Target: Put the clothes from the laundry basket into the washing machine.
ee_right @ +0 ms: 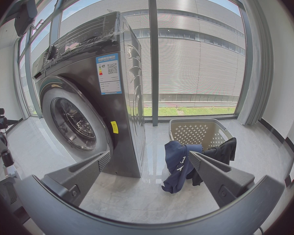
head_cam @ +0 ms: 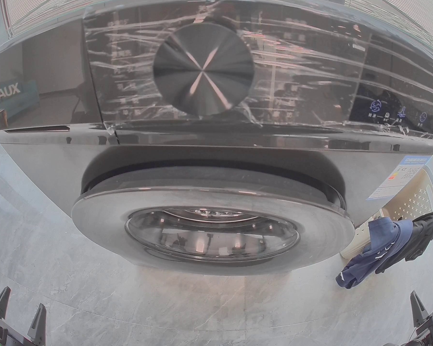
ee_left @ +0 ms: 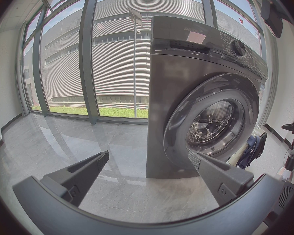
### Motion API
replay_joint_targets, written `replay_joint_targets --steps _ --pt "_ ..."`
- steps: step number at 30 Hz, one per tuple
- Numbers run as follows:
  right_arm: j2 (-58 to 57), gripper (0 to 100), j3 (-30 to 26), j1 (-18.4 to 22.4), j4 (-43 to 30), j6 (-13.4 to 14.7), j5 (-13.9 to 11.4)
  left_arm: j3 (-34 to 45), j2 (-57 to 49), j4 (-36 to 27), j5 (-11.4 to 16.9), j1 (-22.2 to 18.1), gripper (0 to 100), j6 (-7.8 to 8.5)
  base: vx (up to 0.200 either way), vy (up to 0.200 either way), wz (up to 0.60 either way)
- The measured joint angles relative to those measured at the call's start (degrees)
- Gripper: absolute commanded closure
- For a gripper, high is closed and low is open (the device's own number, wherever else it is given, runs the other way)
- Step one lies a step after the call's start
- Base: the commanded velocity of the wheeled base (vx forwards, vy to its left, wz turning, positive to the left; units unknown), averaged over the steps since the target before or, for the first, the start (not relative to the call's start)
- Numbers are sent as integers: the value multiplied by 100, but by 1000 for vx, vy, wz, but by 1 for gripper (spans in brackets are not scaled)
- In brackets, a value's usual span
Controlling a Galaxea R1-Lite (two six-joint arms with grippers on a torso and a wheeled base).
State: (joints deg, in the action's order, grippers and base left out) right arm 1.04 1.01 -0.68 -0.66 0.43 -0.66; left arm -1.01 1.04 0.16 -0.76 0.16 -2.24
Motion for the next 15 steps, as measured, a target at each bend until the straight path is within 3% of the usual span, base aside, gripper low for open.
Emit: replay_joint_targets --steps 7,13,15 --pt "0 0 0 9 1 -5 -2 0 0 0 -2 5 0 -2 0 0 0" --pt "0 0 0 11 -2 -18 -7 0 0 0 0 0 0 0 0 200 0" --pt "0 0 0 13 -2 -52 -18 0 0 -2 -2 2 0 -2 0 0 0"
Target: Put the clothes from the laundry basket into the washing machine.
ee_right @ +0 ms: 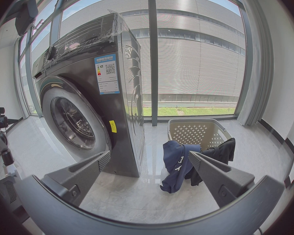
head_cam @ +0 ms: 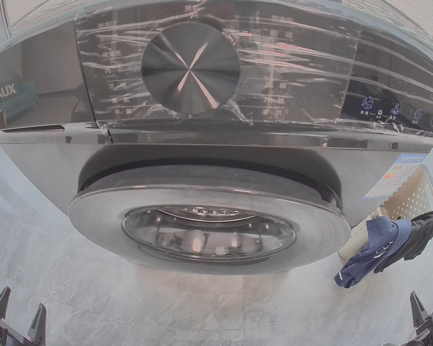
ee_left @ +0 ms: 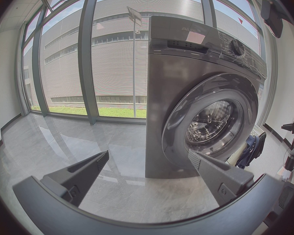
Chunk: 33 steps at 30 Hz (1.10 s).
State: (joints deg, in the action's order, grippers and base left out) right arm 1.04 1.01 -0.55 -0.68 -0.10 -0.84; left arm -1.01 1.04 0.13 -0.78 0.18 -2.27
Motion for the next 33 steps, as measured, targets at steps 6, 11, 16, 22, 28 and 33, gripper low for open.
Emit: replay_joint_targets --steps 6,11,16,22,28,33 --pt "0 0 0 4 2 -15 -55 0 0 2 0 0 0 6 0 0 0" --pt "0 0 0 -2 4 -17 -63 0 0 2 0 2 0 6 0 0 -360" --pt "0 0 0 -7 4 0 -57 0 0 5 10 -2 0 6 0 0 0" --pt "0 0 0 -11 4 10 -33 0 0 2 7 2 0 9 0 100 0" --pt "0 0 0 -7 2 10 -5 0 0 2 2 -2 0 9 0 0 0" --pt "0 0 0 -7 2 10 -9 0 0 7 2 -2 0 9 0 0 0"
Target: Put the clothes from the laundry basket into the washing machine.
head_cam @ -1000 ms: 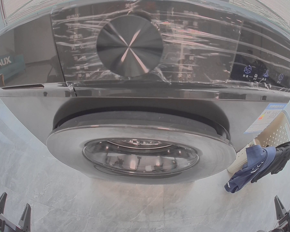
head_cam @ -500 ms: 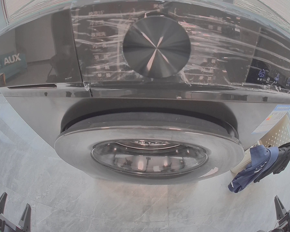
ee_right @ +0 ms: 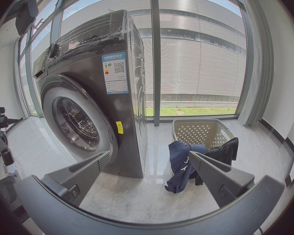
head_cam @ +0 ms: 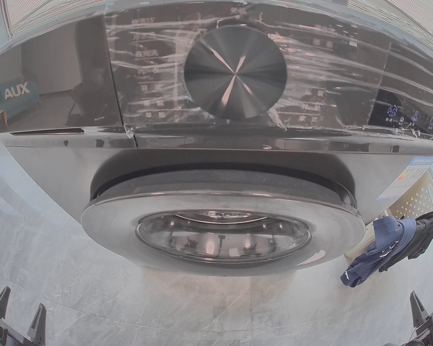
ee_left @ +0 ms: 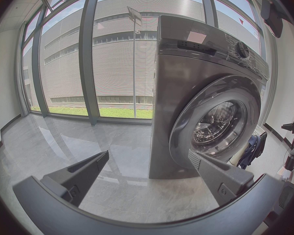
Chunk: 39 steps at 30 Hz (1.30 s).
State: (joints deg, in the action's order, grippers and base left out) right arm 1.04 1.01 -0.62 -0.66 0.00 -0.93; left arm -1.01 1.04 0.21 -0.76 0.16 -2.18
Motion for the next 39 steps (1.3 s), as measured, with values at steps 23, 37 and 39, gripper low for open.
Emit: replay_joint_targets --steps 23,37,39 --pt "1657 0 1219 -91 169 188 -1286 0 0 -2 5 -2 0 20 0 0 0" --pt "4712 0 1781 -2347 1477 1170 -471 0 0 -5 7 0 0 24 0 0 0" --pt "5058 0 1851 -2743 1660 1379 -202 0 0 -5 7 0 0 24 0 0 0"
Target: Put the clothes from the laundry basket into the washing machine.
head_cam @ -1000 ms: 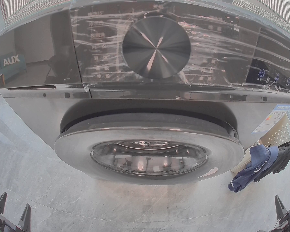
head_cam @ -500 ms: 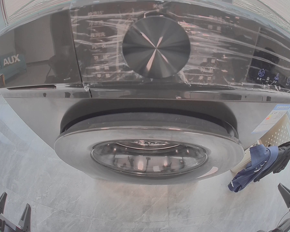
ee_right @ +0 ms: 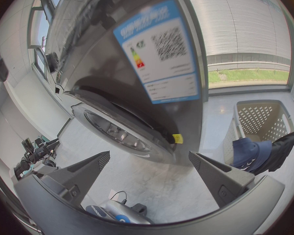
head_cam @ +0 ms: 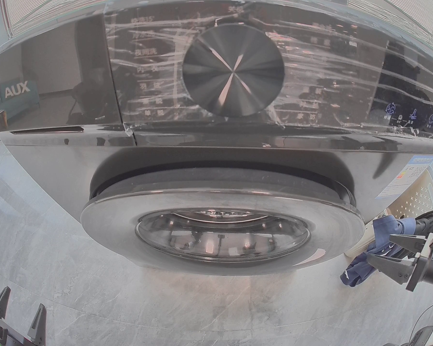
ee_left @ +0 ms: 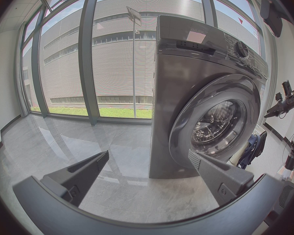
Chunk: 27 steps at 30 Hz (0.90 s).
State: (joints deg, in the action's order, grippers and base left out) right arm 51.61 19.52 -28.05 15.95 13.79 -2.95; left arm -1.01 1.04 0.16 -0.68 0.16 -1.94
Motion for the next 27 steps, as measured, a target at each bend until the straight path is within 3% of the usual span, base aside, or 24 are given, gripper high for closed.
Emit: replay_joint_targets --steps 3,9,18,22,27 --pt "527 0 121 -425 332 216 279 0 0 0 4 0 0 -6 0 0 0" --pt "1267 0 399 -614 923 268 414 0 0 0 4 5 0 -6 0 0 0" --pt "1855 0 689 -678 1000 249 371 0 0 0 9 0 0 -6 0 0 0" --pt "1919 0 580 -745 1002 244 169 0 0 0 13 5 0 -5 0 0 0" --pt "1870 0 294 -769 962 178 134 0 0 0 17 0 0 -5 0 0 0"
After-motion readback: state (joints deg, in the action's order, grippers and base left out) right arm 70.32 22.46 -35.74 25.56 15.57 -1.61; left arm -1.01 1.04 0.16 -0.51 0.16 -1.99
